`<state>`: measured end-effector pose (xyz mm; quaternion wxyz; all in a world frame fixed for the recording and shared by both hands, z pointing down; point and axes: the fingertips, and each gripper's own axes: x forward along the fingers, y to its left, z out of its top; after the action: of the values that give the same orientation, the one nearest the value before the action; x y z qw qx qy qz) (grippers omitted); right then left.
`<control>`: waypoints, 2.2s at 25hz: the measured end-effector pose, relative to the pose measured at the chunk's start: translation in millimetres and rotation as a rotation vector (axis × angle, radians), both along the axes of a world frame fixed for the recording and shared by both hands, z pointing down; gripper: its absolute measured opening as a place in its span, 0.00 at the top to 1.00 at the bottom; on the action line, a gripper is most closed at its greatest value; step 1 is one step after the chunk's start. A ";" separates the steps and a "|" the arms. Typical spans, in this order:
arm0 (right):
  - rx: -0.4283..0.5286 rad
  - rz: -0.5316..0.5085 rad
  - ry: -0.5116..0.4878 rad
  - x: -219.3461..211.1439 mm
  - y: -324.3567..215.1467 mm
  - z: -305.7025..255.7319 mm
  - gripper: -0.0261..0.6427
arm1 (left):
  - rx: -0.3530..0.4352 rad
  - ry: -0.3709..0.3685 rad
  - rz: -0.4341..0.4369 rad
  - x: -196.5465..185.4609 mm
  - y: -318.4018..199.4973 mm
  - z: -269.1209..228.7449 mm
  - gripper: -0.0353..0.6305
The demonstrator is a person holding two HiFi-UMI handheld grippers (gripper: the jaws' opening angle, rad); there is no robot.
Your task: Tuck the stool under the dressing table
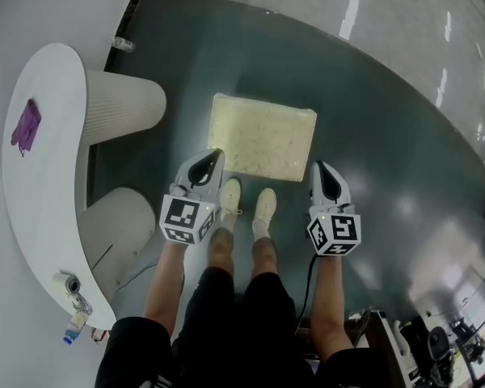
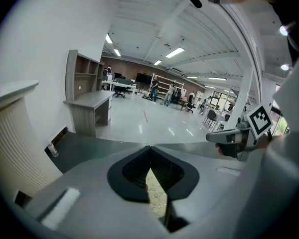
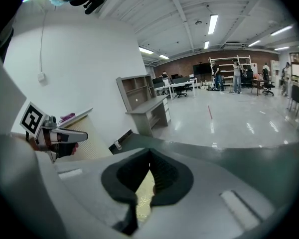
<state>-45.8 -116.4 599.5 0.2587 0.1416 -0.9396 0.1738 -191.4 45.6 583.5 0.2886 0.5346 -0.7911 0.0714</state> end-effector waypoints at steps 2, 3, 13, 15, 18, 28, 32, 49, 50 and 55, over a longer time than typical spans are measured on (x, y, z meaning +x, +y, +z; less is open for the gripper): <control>-0.001 -0.006 0.013 -4.8 -1.9 18.0 0.96 | -0.005 0.008 0.000 -4.7 -2.6 18.5 0.94; -0.005 -0.009 0.017 -7.4 -3.3 27.1 0.96 | -0.010 0.010 -0.001 -7.9 -3.9 27.8 0.94; -0.048 0.000 0.072 -12.1 -16.8 115.8 0.96 | -0.046 0.052 0.007 -29.7 -8.3 113.3 0.94; -0.051 -0.003 0.085 -13.1 -16.7 131.7 0.96 | -0.053 0.057 0.005 -33.1 -7.1 128.5 0.94; -0.059 -0.004 0.093 -14.5 -18.7 151.5 0.96 | -0.062 0.070 0.004 -35.4 -6.3 149.9 0.94; -0.096 0.024 0.090 -13.8 -28.7 200.9 0.96 | -0.088 0.100 0.008 -36.2 -7.5 203.9 0.94; -0.148 0.063 0.066 -10.1 -34.0 211.5 0.92 | -0.081 0.147 -0.046 -42.7 -3.7 216.3 0.76; -0.341 0.141 0.039 -7.2 -53.6 272.8 0.47 | -0.083 0.282 -0.126 -60.5 5.2 271.7 0.28; -0.352 0.148 0.035 -6.7 -54.6 275.1 0.47 | -0.080 0.288 -0.132 -61.4 5.6 274.5 0.27; -0.434 0.187 -0.003 -5.7 -57.8 285.1 0.46 | -0.069 0.331 -0.156 -65.9 9.1 290.8 0.26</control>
<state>-51.5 -174.1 884.6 0.2647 0.1688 -0.8634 0.3950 -257.3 54.7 874.3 0.4378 0.4658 -0.7689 -0.0134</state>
